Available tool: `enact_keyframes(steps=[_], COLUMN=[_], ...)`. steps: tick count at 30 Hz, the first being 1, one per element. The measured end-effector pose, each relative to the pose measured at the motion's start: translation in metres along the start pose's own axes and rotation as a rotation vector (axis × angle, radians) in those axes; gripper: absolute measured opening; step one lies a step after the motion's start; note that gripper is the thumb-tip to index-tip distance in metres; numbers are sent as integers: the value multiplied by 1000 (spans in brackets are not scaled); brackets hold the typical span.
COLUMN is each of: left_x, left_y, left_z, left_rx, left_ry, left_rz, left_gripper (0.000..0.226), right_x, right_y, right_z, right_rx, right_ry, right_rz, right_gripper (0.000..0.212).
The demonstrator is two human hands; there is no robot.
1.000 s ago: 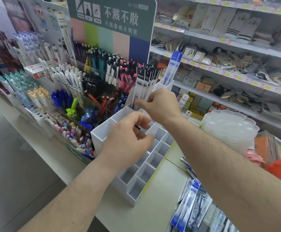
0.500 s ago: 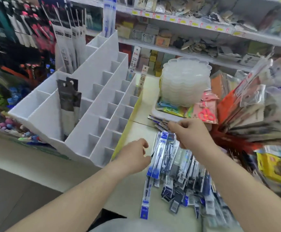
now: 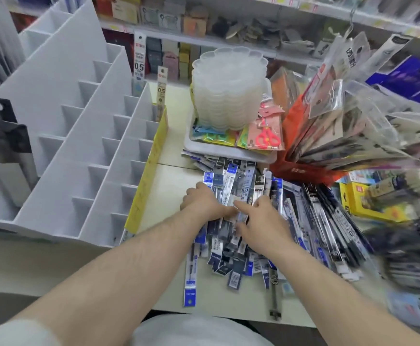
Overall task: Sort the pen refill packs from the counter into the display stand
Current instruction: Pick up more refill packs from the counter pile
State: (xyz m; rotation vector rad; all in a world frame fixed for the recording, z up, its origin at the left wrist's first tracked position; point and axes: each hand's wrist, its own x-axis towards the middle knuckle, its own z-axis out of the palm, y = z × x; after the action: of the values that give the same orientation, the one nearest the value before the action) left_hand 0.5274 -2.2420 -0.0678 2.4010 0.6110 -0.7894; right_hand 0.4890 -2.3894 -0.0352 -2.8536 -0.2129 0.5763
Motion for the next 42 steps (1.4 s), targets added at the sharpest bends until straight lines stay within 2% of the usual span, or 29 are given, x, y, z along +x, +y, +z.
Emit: enact_keyframes(steps=[2,6,9,14,19,26,30,33,35,37,38,40,42], left_x=[6,11,10,-3,-16,-33,-44,-50,-53,-56,-57,-58,-60], left_y=[-3,-19,-35,-60,-78,-86,-89,-92,-94,-95,-95,-94,-93], left_z=[-4,-13,-20,-36,-51,-74,-90,-97,-99,-100,-100,-101,-101], left_rx=[-73,-265,-380,-365,-376,-592,-743,-801,-829,-867,-885,-896,-911], left_ry=[-25,-52,-84,-57,-29,85,223,311,371,426,441,450,463], left_rz=[-16,-15,-31,-68,-69,89,169,219,231,218,212,214,244], left_gripper=[99,45,28,16,13,18,18,15,16,17,20,26,26], right_x=[1,2,4,9,12,24,20,18,16,12,11,14,24], right_y=[3,6,6,4,-13,-49,-76,-90,-96,-102,-102,-97,-95], right_z=[5,8,7,6,5,12,24,37,49,65,75,90,89], right_rx=[-75,-42,-37,10,179,559,571,592,441,124,-25,-245,-313], right_ry=[-46,-31,-15,3,31,-43,-111,-111,-89,-46,-47,-23,-2], right_rz=[16,17,18,57,20,26,-47,-47,-138,-390,-499,-604,-625], right_gripper=[50,50,47,43,40,25,34,31,27,31,37,56,68])
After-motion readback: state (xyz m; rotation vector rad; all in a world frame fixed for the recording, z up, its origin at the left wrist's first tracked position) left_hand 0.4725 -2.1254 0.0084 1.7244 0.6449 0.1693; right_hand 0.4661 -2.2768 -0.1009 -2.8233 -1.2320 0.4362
